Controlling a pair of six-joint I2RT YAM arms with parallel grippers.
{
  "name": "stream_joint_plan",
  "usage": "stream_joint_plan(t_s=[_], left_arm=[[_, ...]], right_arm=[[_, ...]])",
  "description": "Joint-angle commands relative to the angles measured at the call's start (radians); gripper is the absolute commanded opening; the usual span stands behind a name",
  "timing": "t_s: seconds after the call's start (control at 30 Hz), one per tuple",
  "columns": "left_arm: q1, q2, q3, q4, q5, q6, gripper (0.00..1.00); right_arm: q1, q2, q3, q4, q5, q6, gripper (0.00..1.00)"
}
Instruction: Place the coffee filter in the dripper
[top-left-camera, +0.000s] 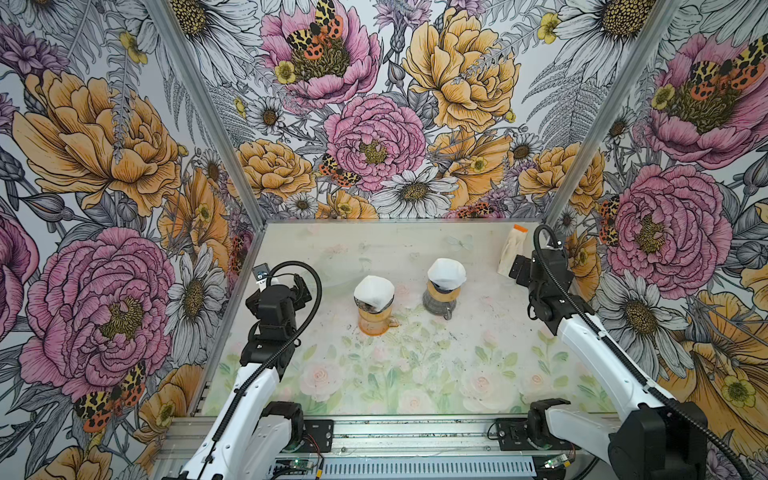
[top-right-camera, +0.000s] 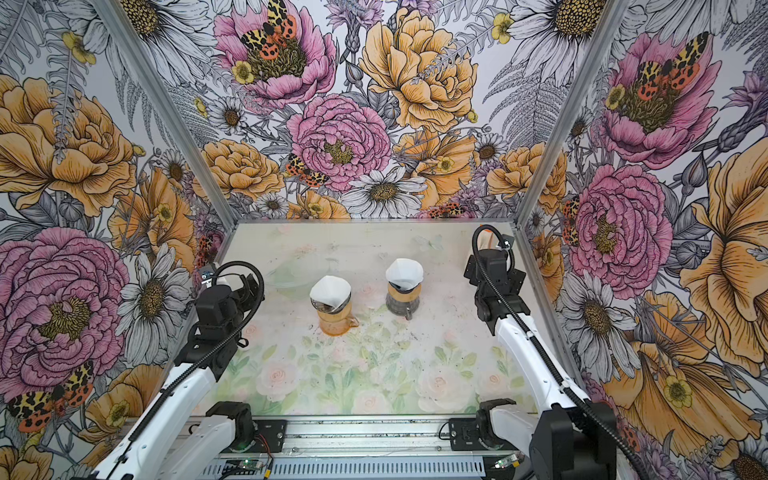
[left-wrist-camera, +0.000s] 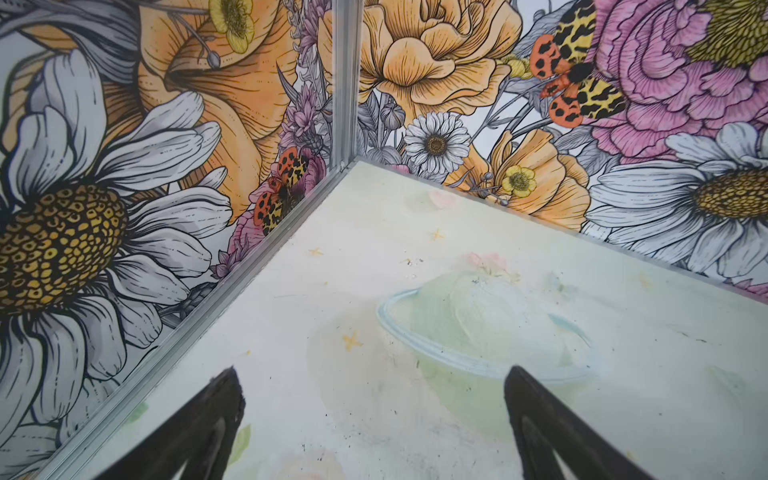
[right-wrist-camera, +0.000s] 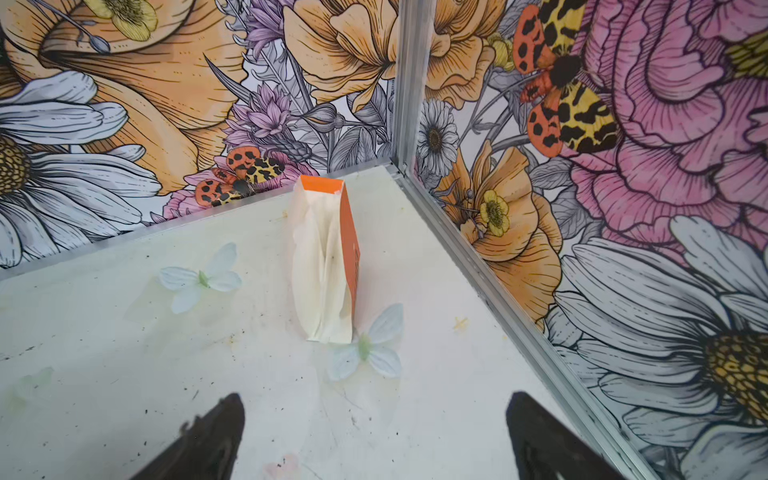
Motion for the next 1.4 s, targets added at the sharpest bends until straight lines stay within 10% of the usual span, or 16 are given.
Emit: stream_joint_plan(t_s=[0.0, 0.83, 1.37], left_arm=[[0.008, 0.038, -0.057, 0.142, -0.037, -0.002, 0.99], [0.011, 0.413, -0.244, 0.859, -0.027, 0.107, 0.99], [0.051, 0.685, -0.239, 1.182, 0.140, 0.201, 0.99]], right_arm=[[0.002, 0.020, -0.065, 0.212, -0.005, -0.023, 1.00], [-0.003, 0.260, -0.393, 0.919, 0.057, -0.236, 0.99], [-0.078, 0.402, -0.459, 1.176, -0.206, -0.258, 1.00]])
